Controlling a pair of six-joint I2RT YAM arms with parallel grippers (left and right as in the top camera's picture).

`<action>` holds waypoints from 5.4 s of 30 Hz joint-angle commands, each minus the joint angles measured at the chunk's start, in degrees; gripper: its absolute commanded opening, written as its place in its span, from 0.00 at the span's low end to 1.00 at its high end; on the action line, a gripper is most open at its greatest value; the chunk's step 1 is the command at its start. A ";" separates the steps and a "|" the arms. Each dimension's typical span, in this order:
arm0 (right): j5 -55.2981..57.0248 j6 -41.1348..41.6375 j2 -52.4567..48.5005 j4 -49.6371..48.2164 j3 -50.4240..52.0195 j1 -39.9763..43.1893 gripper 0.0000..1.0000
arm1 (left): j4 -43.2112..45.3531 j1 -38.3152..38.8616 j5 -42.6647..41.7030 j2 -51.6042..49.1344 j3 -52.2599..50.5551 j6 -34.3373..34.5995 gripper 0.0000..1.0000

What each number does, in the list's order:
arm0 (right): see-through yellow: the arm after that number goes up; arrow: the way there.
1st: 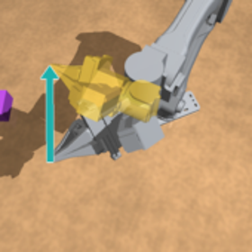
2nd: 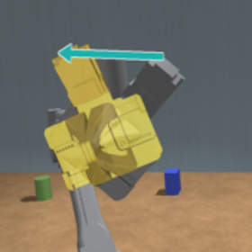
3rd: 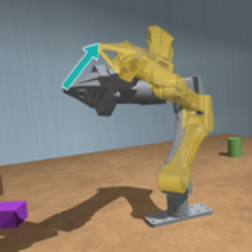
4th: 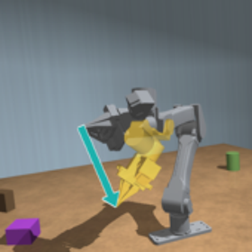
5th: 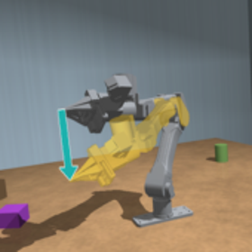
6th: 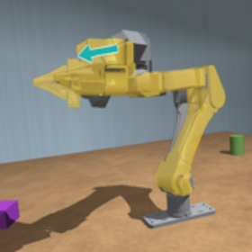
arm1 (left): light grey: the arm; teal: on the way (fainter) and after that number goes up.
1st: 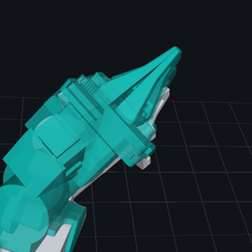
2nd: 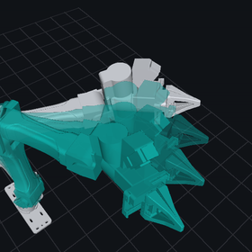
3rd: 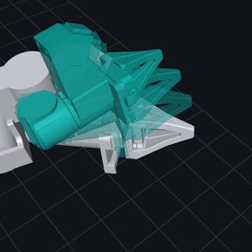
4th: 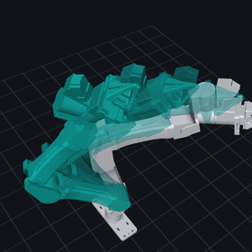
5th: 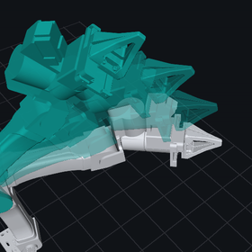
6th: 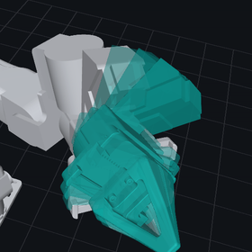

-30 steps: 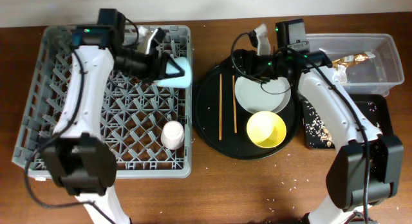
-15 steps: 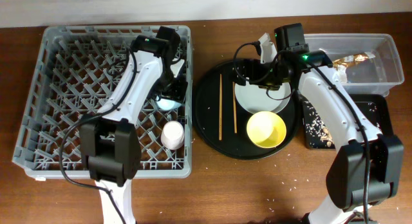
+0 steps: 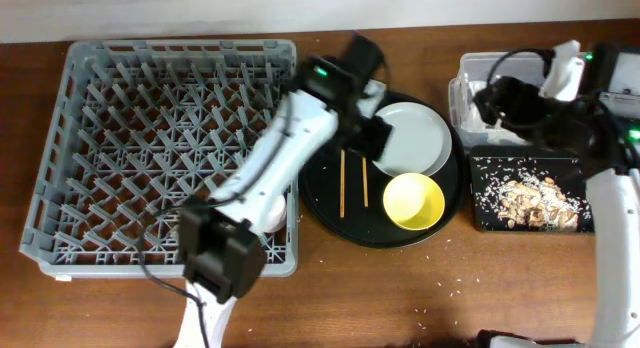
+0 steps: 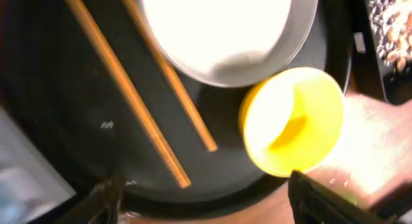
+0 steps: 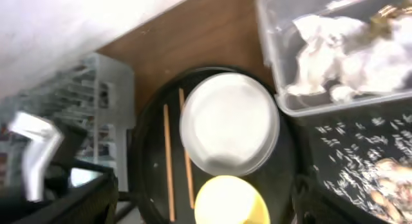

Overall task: Sort waste into correct bins and load items into the dishwasher rack
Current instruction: 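Grasp the yellow bowl with the left gripper and place it in the rack, then grasp the white plate with the left gripper and stand it in the rack, then grasp one chopstick with the left gripper and put it in the rack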

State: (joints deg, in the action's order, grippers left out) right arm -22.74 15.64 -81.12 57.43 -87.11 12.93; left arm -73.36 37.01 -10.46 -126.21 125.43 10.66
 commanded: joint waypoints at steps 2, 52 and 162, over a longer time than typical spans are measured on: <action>7.19 -0.39 -0.66 3.52 0.09 3.02 0.98 | 14.99 7.08 3.15 -0.55 -14.43 9.66 0.70; 12.50 -0.39 -0.68 4.79 0.09 3.61 0.98 | 13.70 -2.97 77.11 -17.27 5.27 -1.01 0.66; 12.50 -0.39 -0.68 4.79 0.09 3.61 0.98 | -22.95 -17.94 24.63 6.93 5.57 3.04 0.01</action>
State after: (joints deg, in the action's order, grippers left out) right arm -10.96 15.42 -81.82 62.30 -87.00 16.16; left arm -96.47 24.01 14.37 -121.21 136.11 12.75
